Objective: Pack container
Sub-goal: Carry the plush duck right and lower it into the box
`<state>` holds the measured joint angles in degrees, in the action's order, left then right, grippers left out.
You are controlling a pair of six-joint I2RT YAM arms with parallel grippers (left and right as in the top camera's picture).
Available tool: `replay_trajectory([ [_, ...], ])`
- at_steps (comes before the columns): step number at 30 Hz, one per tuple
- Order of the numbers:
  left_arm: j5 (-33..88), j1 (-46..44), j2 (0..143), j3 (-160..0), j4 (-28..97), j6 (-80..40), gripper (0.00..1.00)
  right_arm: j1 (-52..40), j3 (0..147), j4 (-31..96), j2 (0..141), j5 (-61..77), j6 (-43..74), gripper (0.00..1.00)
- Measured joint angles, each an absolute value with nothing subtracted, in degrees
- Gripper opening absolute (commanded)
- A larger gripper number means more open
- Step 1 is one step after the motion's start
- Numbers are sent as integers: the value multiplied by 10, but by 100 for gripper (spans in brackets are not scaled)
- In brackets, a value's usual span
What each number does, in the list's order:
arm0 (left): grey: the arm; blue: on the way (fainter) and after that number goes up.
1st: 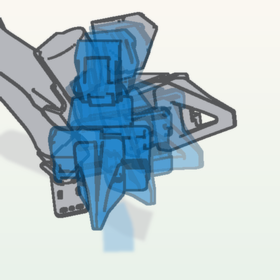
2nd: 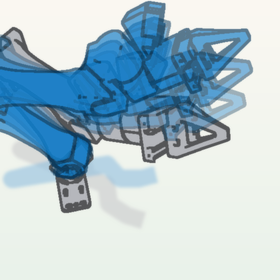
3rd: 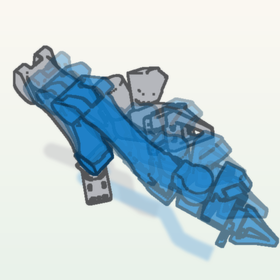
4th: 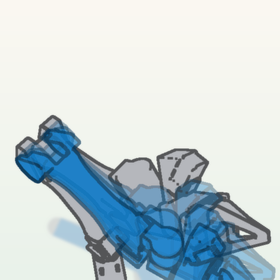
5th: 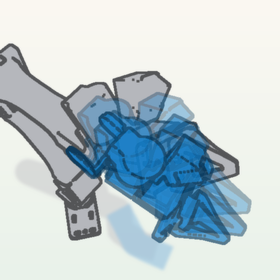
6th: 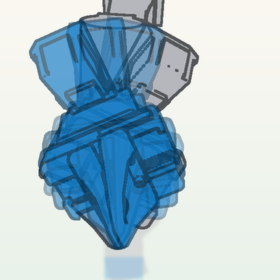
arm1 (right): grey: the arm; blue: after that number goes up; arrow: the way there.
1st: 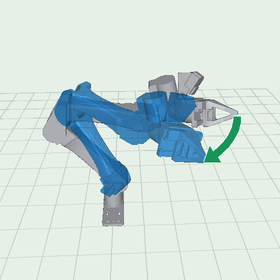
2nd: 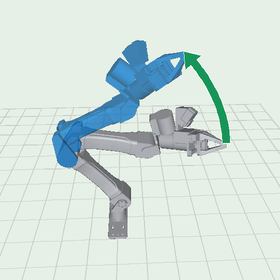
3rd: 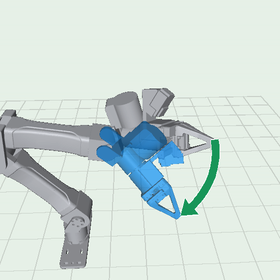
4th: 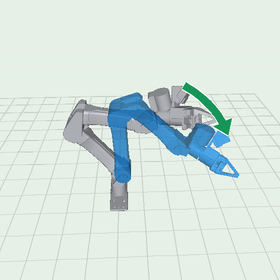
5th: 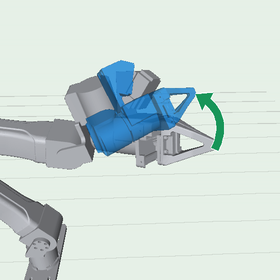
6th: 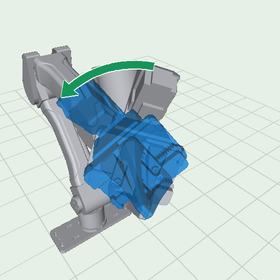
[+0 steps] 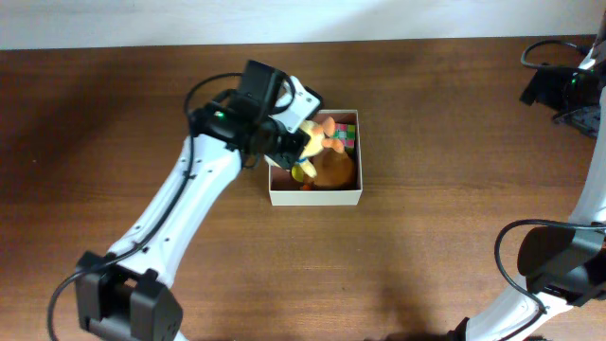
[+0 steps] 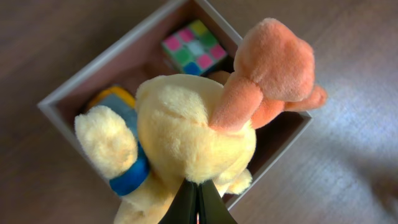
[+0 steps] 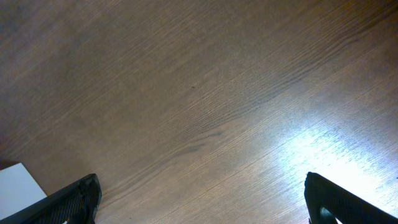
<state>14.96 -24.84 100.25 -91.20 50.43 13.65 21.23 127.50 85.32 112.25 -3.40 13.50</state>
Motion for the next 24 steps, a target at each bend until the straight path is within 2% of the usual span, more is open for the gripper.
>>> replay_trajectory([
  [11, 130, -284, 1025, -912, 528, 136, 2, 212, 1275, 853, 1122, -34, 135, 99],
  [12, 129, -283, 1029, -912, 528, 136, 6, 212, 1275, 853, 1122, -34, 135, 99],
  [13, 128, -283, 1036, -912, 529, 136, 17, 212, 1275, 853, 1122, -34, 135, 99],
  [14, 126, -283, 1042, -912, 529, 136, 34, 212, 1275, 853, 1122, -34, 135, 98],
  [17, 120, -283, 1056, -912, 529, 135, 67, 212, 1275, 853, 1122, -34, 135, 99],
  [19, 113, -283, 1063, -912, 530, 132, 75, 212, 1275, 853, 1122, -34, 135, 99],
  [24, 105, -283, 1065, -912, 530, 128, 76, 212, 1275, 853, 1122, -34, 135, 99],
])
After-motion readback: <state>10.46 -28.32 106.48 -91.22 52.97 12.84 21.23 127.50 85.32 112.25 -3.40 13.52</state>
